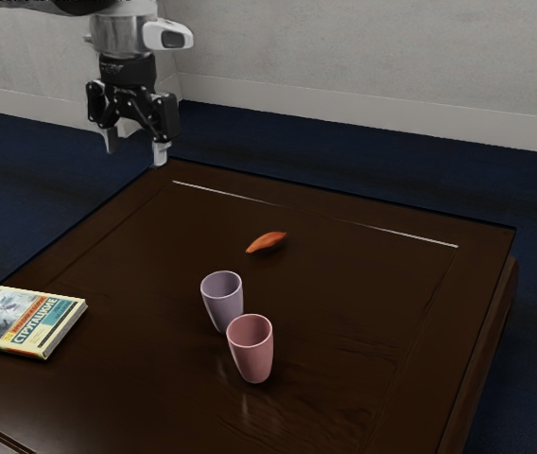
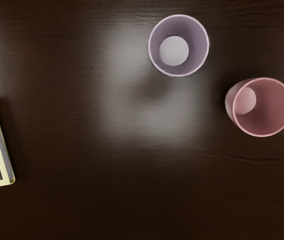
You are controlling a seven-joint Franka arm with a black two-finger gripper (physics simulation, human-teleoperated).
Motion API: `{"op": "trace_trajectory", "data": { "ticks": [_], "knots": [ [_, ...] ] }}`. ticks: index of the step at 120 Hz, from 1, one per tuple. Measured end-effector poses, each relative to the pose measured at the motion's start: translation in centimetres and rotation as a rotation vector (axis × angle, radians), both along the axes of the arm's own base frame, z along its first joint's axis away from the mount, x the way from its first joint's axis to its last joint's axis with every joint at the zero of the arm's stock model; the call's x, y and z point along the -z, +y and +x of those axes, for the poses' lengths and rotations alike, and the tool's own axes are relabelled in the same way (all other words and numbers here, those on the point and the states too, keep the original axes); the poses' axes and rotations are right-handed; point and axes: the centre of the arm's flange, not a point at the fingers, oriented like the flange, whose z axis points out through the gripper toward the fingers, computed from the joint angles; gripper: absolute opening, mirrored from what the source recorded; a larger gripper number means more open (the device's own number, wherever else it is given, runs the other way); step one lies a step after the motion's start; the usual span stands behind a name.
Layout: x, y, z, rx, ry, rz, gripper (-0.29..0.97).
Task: Place the left cup onto the right cup
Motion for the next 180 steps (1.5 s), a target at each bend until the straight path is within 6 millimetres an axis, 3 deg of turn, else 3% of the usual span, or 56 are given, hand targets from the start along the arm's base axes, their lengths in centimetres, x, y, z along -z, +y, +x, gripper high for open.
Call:
{"op": "trace_trajectory", "data": {
  "ticks": [11, 30, 42, 72, 83, 104, 112, 141, 163, 174, 180],
  "knots": [
    [1.2, -2.0, 0.3, 0.035, -0.01, -0.01, 0.68],
    [9.9, 0.1, 0.9, -0.003, 0.066, -0.009, 0.68],
    [12.5, 0.7, 1.3, -0.015, 0.056, -0.013, 0.68],
    [19.8, -0.3, 2.3, 0.001, 0.04, -0.011, 0.68],
    [21.4, -0.2, 4.8, -0.003, 0.014, -0.005, 0.68],
    [22.3, -1.3, 8.9, 0.008, -0.046, -0.011, 0.68],
    [23.5, -0.5, 9.7, -0.019, -0.04, -0.031, 0.68],
    [27.7, 2.8, 9.8, -0.07, 0.006, -0.042, 0.68],
    [33.3, 3.5, 8.8, -0.08, 0.072, -0.042, 0.68],
    [34.6, 3.5, 8.6, -0.079, 0.075, -0.044, 0.68],
    [34.8, 3.3, 8.7, -0.07, 0.067, -0.04, 0.59]
  ]
}}
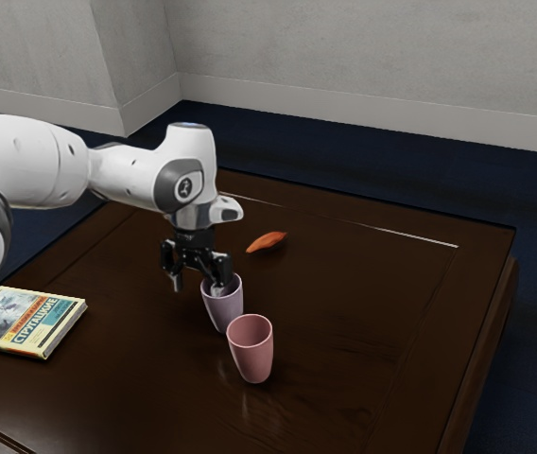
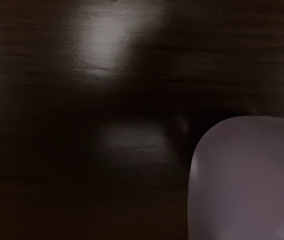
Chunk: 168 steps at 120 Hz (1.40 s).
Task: Place the left cup onto the right cup
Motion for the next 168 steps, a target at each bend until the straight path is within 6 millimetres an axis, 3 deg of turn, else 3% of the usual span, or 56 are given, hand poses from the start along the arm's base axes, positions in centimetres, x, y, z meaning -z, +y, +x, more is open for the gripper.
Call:
{"op": "trace_trajectory", "data": {
  "ticks": [21, 45, 78, 108, 128, 139, 168],
  "knots": [
    [-0.3, -0.4, 0.5, 0.022, -0.031, 0.013, 0.17],
    [-0.8, -0.9, 0.6, 0.033, -0.051, 0.016, -0.02],
    [-3.3, -2.3, 0.6, 0.063, -0.085, 0.027, -0.09],
    [-10.5, -2.2, 2.4, 0.062, -0.158, 0.04, -0.1],
    [-14.0, -2.5, 3.0, 0.071, -0.178, 0.055, -0.11],
    [-14.6, -3.0, 2.9, 0.078, -0.17, 0.057, -0.11],
    [-14.6, -7.2, 2.3, 0.128, -0.145, 0.043, -0.11]
  ]
}}
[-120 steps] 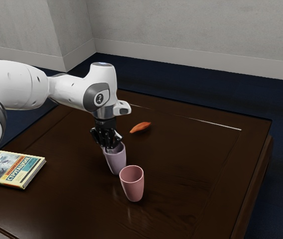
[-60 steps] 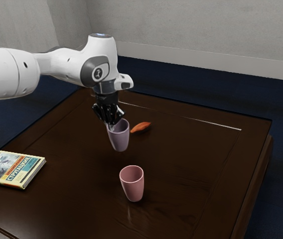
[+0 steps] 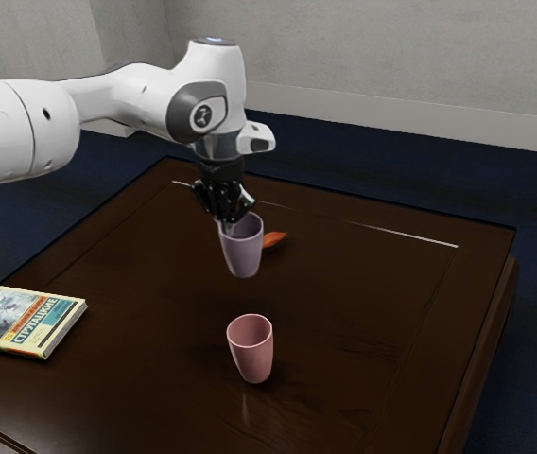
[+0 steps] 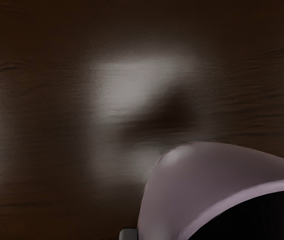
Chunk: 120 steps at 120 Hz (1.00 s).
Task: Place the left cup onto the right cup
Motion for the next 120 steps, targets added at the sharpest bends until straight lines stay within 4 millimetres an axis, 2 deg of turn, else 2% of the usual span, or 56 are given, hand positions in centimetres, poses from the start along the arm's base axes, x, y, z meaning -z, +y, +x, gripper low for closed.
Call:
{"op": "trace_trajectory", "data": {
  "ticks": [21, 50, 65, 77, 93, 108, 120],
  "knots": [
    [-0.9, -2.6, -0.2, 0.028, -0.014, 0.001, -0.11],
    [-1.6, -8.7, -1.4, 0.091, -0.028, 0.003, -0.11],
    [-1.7, -8.9, -1.8, 0.075, -0.029, 0.018, -0.11],
    [-2.6, -8.8, -3.1, 0.057, -0.033, 0.029, -0.11],
    [-3.4, -9.0, -5.5, 0.039, -0.03, 0.046, -0.11],
    [-4.2, -9.4, -8.6, 0.026, -0.032, 0.054, -0.11],
    [-4.3, -8.4, -10.6, -0.019, -0.028, 0.035, -0.11]
  ]
}}
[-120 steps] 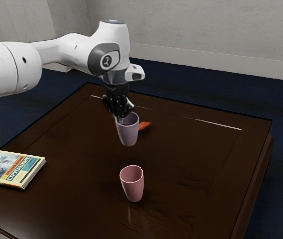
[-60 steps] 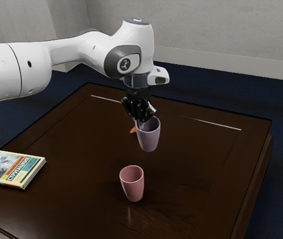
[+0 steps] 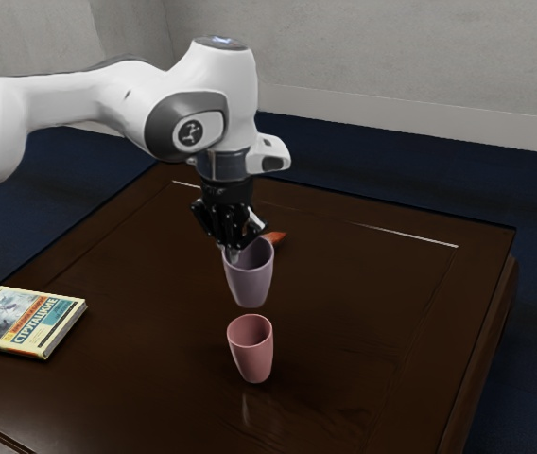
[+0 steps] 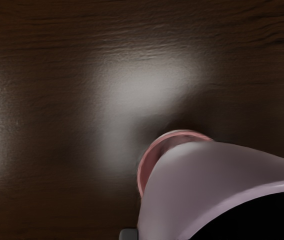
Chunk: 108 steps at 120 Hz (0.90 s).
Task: Place the left cup onto the right cup
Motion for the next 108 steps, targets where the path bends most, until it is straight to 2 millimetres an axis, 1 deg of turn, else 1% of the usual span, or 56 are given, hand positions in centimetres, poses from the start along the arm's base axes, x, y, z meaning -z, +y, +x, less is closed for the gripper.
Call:
{"op": "trace_trajectory", "data": {
  "ticks": [9, 21, 36, 44, 55, 68, 80, 89, 102, 108],
  "knots": [
    [0.1, 0.8, -0.7, -0.036, -0.003, -0.017, -0.11],
    [0.5, 1.9, -0.7, -0.086, 0.002, -0.044, -0.11],
    [2.5, 3.3, -0.6, -0.137, 0.017, -0.056, -0.11],
    [3.0, 3.7, -0.4, -0.155, 0.015, -0.061, -0.11],
    [3.4, 3.4, -0.2, -0.161, 0.008, -0.066, -0.11],
    [3.6, 2.0, -0.3, -0.148, 0.001, -0.07, -0.11],
    [4.7, 0.9, -0.3, -0.138, 0.011, -0.069, -0.11],
    [5.5, 0.9, -0.3, -0.144, 0.017, -0.069, -0.11],
    [5.8, 1.4, -0.1, -0.161, 0.017, -0.07, -0.11],
    [6.3, 1.5, -0.1, -0.166, 0.024, -0.069, -0.11]
  ]
}}
